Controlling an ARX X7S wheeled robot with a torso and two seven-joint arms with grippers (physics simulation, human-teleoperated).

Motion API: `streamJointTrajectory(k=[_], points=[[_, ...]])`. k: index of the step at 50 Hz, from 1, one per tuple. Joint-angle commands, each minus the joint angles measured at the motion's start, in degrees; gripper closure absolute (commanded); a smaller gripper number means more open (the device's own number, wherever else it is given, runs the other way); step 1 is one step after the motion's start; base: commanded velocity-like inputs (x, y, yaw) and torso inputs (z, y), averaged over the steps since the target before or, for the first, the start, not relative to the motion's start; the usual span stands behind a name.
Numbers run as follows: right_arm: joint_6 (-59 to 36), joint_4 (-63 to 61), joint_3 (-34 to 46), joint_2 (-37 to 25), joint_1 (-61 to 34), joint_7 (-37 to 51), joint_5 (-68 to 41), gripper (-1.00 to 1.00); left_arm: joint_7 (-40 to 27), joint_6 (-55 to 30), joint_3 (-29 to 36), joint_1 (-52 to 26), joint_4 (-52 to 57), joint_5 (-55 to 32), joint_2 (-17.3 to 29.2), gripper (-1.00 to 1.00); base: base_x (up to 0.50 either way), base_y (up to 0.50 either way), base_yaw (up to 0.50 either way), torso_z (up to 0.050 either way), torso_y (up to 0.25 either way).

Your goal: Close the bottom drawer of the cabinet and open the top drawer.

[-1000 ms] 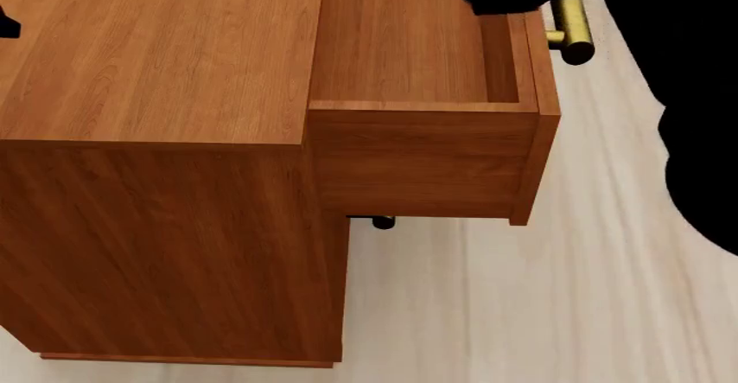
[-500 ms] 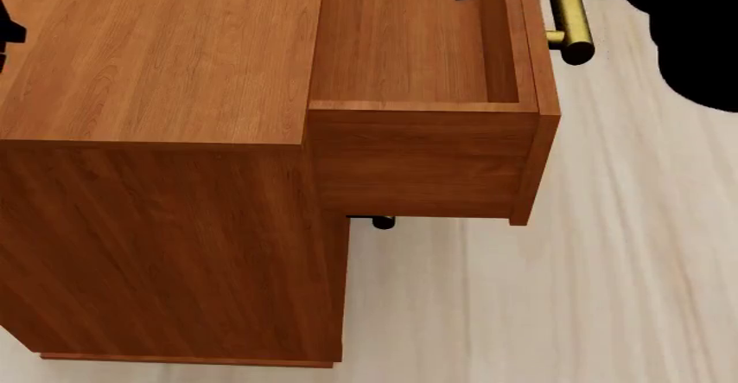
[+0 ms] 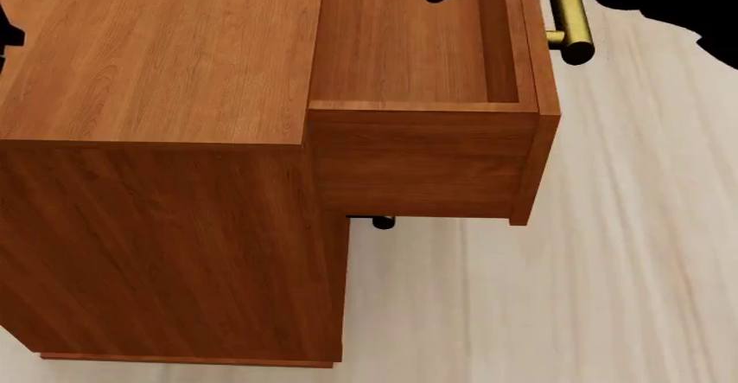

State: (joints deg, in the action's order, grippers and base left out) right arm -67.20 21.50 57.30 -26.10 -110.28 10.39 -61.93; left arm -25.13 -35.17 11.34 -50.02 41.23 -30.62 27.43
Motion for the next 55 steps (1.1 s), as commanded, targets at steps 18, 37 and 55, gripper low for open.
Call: streamJointTrajectory(k=[18,37,55], points=[[1.9,8.5,8.0,4.5,1.3,-7.4,6.0,-1.00,0.1,1.5,-0.2,1.5,-0.4,0.2,0.6,-1.00,0.00,0.00,0.00,0.000,0.000],[1.3,9.8,10.8,4.3,2.5,-8.9,7.4,-1.00,-0.1,1.5,-0.1,1.2,-0.4,-0.1,0.8,-1.00,0.00,0.00,0.00,0.000,0.000],[-0.4,10.9,12.7,2.8,3.5,-8.0,8.7,-1.00,-0.3,1.9,-0.1,1.6,-0.4,-0.2,0.9,-1.00,0.00,0.00,0.00,0.000,0.000]])
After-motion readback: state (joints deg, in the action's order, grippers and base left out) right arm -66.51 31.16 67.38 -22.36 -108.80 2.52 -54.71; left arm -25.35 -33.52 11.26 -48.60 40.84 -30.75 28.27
